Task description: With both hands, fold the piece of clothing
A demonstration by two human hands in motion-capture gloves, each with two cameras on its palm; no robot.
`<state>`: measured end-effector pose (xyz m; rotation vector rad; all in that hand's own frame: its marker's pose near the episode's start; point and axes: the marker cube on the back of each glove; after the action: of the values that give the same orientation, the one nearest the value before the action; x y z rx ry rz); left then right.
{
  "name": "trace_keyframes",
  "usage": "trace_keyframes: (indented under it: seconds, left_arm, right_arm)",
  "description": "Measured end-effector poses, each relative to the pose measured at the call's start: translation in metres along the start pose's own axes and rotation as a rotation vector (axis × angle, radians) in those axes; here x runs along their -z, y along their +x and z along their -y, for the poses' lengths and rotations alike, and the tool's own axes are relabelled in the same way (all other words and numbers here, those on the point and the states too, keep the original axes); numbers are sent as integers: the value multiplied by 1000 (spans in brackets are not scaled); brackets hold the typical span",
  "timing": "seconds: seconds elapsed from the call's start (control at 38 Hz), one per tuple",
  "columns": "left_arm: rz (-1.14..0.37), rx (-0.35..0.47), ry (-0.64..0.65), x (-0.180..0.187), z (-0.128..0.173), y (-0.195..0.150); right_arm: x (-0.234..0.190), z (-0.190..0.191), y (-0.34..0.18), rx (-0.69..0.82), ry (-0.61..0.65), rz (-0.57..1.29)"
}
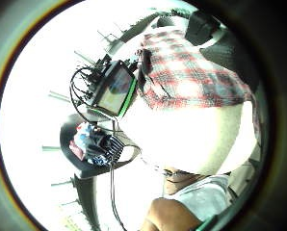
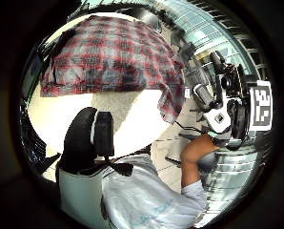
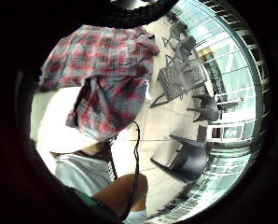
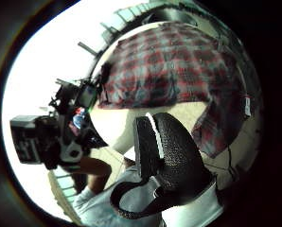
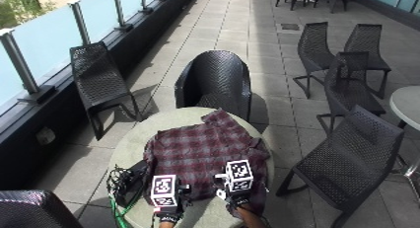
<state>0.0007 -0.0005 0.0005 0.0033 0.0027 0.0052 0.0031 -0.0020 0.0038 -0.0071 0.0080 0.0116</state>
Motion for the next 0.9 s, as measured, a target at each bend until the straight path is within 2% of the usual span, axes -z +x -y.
trace_keyframes:
  seconds: [0.18, 0.55, 0.66, 0.79, 0.9]
  left_arm:
    - [1, -18, -25, -14, 7, 1]
    - [9, -38, -16, 7, 0, 6]
    - [24, -34, 33, 5, -1, 4]
    - [41, -24, 103, -36, 24, -11]
    - [65, -8, 97, -64, 42, -24]
  right_arm:
    - [-6, 1, 3, 5, -17, 22]
    - [6, -3, 4, 34, -6, 21]
    - [-2, -2, 13, 24, -12, 7]
    - [-33, 5, 35, -10, -48, -19]
    - [-62, 13, 51, -44, -97, -40]
